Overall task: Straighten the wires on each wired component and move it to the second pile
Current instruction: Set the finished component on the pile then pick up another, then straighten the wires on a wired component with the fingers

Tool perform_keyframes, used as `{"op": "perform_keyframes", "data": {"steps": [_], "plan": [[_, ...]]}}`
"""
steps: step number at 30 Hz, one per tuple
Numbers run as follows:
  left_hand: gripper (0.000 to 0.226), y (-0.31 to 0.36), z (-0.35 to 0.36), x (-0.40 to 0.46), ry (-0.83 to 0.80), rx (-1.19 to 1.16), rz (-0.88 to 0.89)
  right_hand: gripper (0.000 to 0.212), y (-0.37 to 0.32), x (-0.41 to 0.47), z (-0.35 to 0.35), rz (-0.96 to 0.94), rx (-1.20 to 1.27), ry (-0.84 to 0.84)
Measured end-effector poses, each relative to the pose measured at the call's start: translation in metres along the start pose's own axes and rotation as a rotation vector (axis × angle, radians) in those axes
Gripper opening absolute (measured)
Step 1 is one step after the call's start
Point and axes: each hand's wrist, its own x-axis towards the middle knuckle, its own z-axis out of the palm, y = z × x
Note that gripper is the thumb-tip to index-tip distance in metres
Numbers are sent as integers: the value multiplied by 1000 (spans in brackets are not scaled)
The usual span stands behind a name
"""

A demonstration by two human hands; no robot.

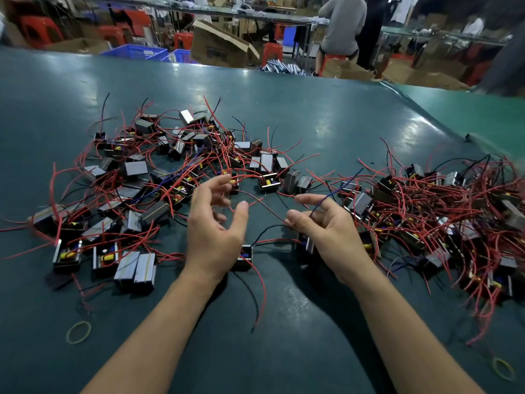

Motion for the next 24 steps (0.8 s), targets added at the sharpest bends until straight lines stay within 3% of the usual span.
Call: {"op": "perform_keyframes", "data": {"steps": [3, 6, 9, 12, 15, 19, 24], "plan": [[10, 3, -8, -1, -29, 239, 399, 34, 1, 0, -2, -15, -21, 18], [20, 6, -7, -7, -231, 262, 536, 25, 0, 1, -4, -44, 0, 40], [22, 2, -5, -8, -316, 336, 565, 16, 0, 2, -4, -49, 12, 98], [16, -6, -5, -3, -174, 373, 521, 5, -1, 3, -4, -8, 114, 173], [20, -8, -7, -1, -34, 363, 364, 13, -5, 4, -8, 40, 246, 226], [30, -8, -8, 1, -15, 274, 217, 20, -9, 5, -10, 48, 358, 257], [29, -4, -9, -4, -132, 279, 388, 20, -7, 6, -7, 53, 392, 332]]}}
